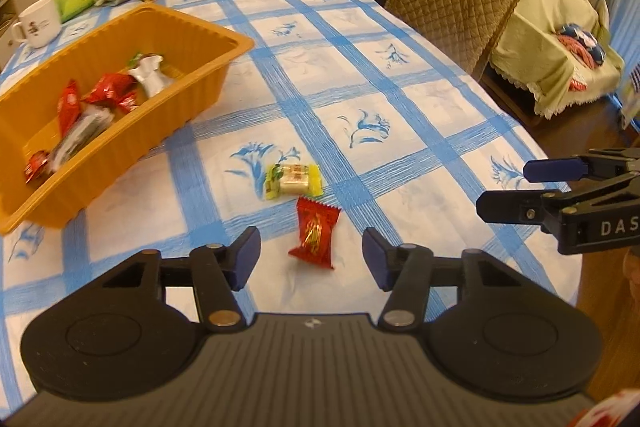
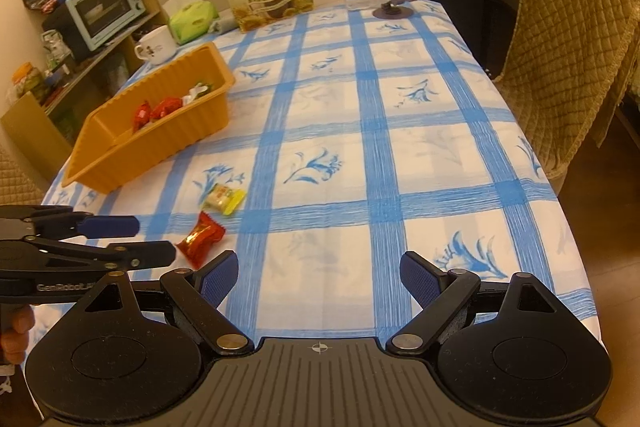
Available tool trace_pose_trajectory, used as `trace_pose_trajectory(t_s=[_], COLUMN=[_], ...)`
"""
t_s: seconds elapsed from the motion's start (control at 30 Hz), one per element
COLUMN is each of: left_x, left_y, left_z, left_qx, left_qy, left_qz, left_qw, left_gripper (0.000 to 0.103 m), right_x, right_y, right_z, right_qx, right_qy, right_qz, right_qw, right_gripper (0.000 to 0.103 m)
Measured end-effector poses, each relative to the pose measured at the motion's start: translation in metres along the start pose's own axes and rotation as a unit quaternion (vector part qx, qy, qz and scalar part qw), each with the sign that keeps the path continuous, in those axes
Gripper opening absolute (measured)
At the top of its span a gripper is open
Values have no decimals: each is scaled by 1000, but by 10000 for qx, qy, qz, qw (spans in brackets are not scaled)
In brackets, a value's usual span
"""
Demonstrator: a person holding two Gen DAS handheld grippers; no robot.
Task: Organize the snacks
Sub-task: 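Reach the left tool to the red wrapped candy and grasp it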
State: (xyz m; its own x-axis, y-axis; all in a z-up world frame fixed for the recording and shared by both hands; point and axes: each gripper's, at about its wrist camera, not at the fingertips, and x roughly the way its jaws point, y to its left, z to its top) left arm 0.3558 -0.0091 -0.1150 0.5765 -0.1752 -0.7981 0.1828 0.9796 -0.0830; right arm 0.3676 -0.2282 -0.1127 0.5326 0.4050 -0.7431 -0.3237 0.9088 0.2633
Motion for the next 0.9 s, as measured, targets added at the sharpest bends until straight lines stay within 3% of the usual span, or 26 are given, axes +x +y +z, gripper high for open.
trace_pose_trajectory(t_s=[0.2, 0.53, 0.73, 0.9], left_x=[24, 38, 42, 38], left_y=[0, 4, 6, 9], left_z=[8, 13, 12, 11], left_qx=[137, 196, 153, 99], left_qy=[192, 400, 452, 401], left_qz=[-63, -115, -149, -158], left_qw=[9997, 9989, 9988, 9990], left_gripper=[43, 38, 20, 18], right_x=[8, 14, 17, 22], right_y=[-4, -7, -6, -1], right_z=[5, 11, 13, 13], right_qx=[100, 172, 139, 60], right_qy=[47, 60, 79, 103], right_qz=[-65, -107, -71, 5], right_qw=[9999, 9998, 9998, 9999], right_gripper=[88, 88, 88, 88])
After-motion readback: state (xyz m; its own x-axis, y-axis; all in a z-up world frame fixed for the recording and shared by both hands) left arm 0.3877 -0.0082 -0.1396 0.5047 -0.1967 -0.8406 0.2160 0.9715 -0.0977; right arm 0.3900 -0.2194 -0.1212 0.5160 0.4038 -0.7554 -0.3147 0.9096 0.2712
